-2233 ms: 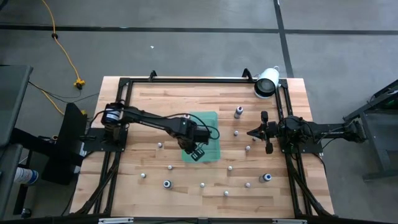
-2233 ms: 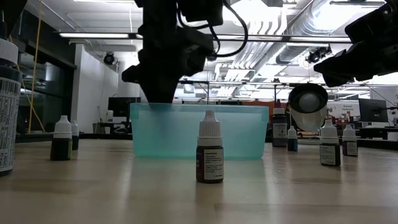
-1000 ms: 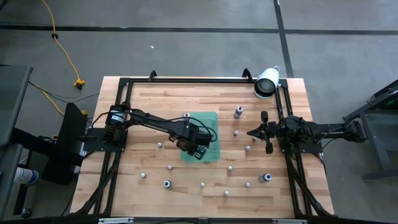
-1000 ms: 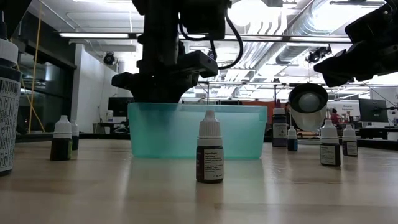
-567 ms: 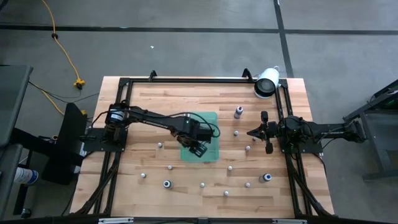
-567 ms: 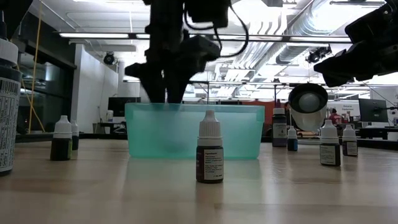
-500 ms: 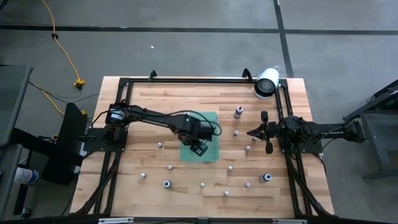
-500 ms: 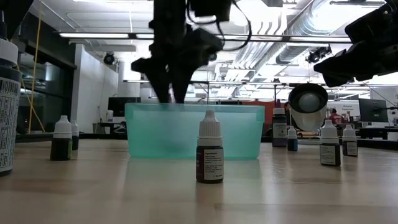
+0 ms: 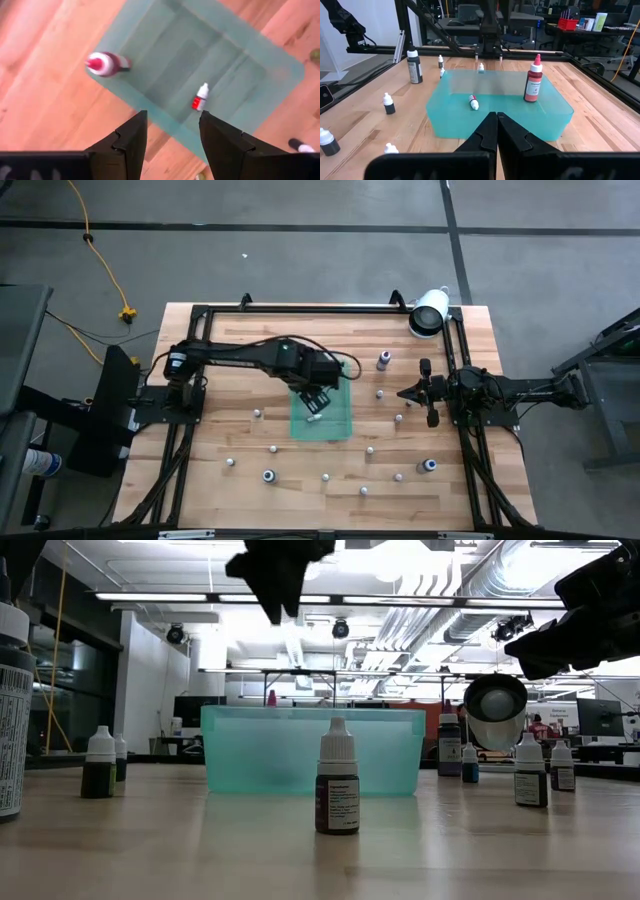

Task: Pick & Place food coloring
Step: Put the small brown food coloring bottle into the green bin

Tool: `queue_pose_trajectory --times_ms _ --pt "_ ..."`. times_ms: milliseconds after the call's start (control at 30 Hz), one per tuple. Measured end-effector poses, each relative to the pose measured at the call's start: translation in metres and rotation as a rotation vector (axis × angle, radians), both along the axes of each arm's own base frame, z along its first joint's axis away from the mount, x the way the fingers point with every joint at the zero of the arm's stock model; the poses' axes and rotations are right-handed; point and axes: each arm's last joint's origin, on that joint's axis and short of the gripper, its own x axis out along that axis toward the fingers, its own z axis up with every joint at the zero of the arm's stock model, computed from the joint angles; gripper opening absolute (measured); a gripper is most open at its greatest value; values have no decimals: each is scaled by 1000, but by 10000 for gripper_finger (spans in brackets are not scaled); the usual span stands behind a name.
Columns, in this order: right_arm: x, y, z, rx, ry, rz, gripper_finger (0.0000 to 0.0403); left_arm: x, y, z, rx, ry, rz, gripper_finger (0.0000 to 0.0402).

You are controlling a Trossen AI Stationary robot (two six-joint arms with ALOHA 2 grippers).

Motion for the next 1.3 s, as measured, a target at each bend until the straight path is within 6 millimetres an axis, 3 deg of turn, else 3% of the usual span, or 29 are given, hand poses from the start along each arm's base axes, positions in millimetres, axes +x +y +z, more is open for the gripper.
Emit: queue_pose_trajectory --times_ms 133,300,500,733,1033,1300 --pt "0 0 0 0 0 0 0 -16 2 10 16 0 15 170" --pt "0 0 0 0 1 0 0 -41 3 6 13 19 61 170" --pt "0 0 0 0 0 0 0 -79 3 -17 -91 -26 147 170" --pt "0 0 0 0 4 0 0 -119 3 -64 -202 23 264 170" --pt "0 0 -1 0 9 0 0 -132 1 -115 -300 82 279 170" --pt "0 0 -1 0 7 -1 0 -137 -6 -137 -308 82 258 170"
